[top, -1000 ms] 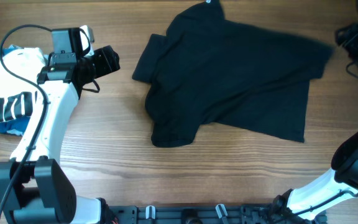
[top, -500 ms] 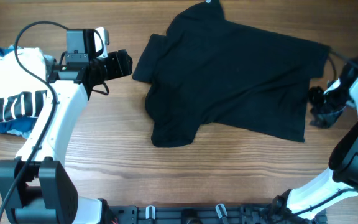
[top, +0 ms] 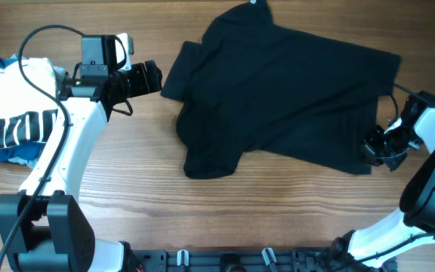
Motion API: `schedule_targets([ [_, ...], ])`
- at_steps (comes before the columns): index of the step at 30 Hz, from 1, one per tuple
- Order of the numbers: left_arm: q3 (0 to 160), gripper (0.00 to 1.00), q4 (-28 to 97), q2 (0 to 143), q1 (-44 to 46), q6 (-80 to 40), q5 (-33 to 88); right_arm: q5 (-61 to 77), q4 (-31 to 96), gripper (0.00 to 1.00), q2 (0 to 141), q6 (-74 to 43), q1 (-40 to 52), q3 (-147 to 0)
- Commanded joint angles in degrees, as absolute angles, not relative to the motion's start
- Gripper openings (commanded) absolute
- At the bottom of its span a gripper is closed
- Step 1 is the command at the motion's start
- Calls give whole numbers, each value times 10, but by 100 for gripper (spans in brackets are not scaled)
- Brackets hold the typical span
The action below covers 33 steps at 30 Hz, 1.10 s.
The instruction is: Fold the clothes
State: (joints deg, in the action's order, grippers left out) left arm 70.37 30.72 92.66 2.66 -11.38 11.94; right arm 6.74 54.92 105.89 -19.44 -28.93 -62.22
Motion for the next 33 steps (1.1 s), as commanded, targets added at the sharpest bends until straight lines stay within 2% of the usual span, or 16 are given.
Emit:
schedule_targets([
  [1,701,93,310,916,36,-105,126,-65,590,4,978,-285,-336,-670],
  [7,701,94,334,917,72,-104,126,-100,603,4,853,-289,-374,-674],
  [9,701,93,353,920,85,-104,126,-100,610,60,838,-289,-374,-674],
  [10,700,93,359,923,89,-105,126,-90,611,73,835,-289,-374,-674],
  [11,696,93,362,926,93,-105,126,-82,611,81,835,-289,-374,-674],
  [13,682,93,367,940,106,-105,126,-57,610,85,835,-285,-374,-674],
  [17,671,92,352,997,140,-88,126,26,598,87,835,-264,-374,-674],
  [24,671,87,238,1114,212,-17,121,151,566,87,835,-193,-368,-674],
  [25,671,83,222,1124,218,-17,114,151,566,87,835,-192,-366,-674],
  [28,671,54,199,1138,227,-17,64,151,566,87,835,-190,-357,-674],
  [30,671,24,205,1141,226,-22,19,151,566,87,835,-190,-354,-674],
  [31,671,12,212,1141,223,-34,-21,151,565,87,835,-190,-352,-672],
  [33,671,4,223,1141,210,-73,-110,151,566,86,835,-190,-352,-670],
])
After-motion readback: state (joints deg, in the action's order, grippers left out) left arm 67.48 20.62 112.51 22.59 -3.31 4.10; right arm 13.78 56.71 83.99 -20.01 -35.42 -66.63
